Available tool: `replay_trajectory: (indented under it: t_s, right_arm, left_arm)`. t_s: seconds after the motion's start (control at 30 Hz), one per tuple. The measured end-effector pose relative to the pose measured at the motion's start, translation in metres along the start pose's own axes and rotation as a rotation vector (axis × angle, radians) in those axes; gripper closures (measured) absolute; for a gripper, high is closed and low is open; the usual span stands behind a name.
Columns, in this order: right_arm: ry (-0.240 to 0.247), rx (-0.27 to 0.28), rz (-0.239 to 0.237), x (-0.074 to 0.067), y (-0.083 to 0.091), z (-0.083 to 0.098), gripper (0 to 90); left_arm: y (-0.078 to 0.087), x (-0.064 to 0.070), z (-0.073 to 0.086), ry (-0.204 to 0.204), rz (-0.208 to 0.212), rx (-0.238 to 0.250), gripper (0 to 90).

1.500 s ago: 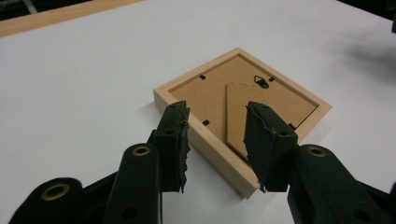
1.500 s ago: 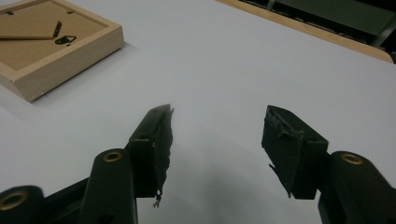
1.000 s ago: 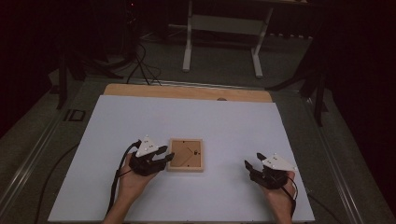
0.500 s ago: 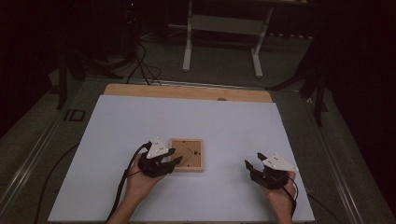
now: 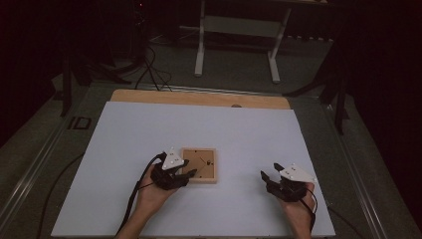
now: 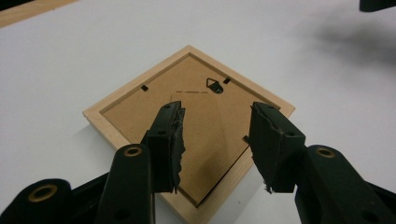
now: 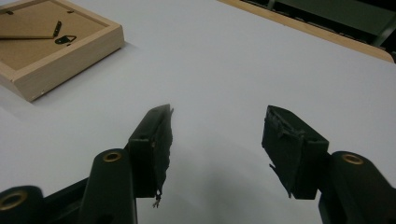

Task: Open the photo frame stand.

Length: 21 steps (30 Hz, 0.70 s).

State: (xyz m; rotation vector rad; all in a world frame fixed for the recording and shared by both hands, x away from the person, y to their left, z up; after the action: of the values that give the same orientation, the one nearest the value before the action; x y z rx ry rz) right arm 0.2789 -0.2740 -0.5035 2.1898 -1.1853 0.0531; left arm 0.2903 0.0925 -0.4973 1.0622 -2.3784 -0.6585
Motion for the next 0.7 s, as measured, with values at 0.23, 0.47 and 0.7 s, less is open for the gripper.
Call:
replay_trajectory:
  t_s: [0.23, 0.47, 0.7]
  right_arm:
    - [0.001, 0.0, 0.0, 0.0, 0.0, 0.0, 42.0]
    - [0.002, 0.0, -0.002, -0.001, 0.0, 0.0, 42.0]
    - [0.001, 0.0, -0.001, -0.001, 0.0, 0.0, 42.0]
  left_arm:
    - [-0.007, -0.003, 0.001, 0.01, -0.011, -0.02, 54.2]
    - [-0.016, -0.005, 0.002, 0.028, -0.03, -0.028, 49.3]
    - [-0.026, -0.006, 0.006, 0.017, -0.032, -0.055, 48.8]
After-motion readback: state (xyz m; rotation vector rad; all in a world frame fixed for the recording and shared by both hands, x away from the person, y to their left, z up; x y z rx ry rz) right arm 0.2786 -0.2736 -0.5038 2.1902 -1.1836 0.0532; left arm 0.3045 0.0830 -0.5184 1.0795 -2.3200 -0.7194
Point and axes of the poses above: each handheld gripper's, and its own axes: y roughly backward along the jaws, z roughly out of its underside, x roughly to its right, the point moved 1 cm from there along -y, roughly forward along the jaws, and after that the axes turned 13 degrees about y, right-handed, at the moved point
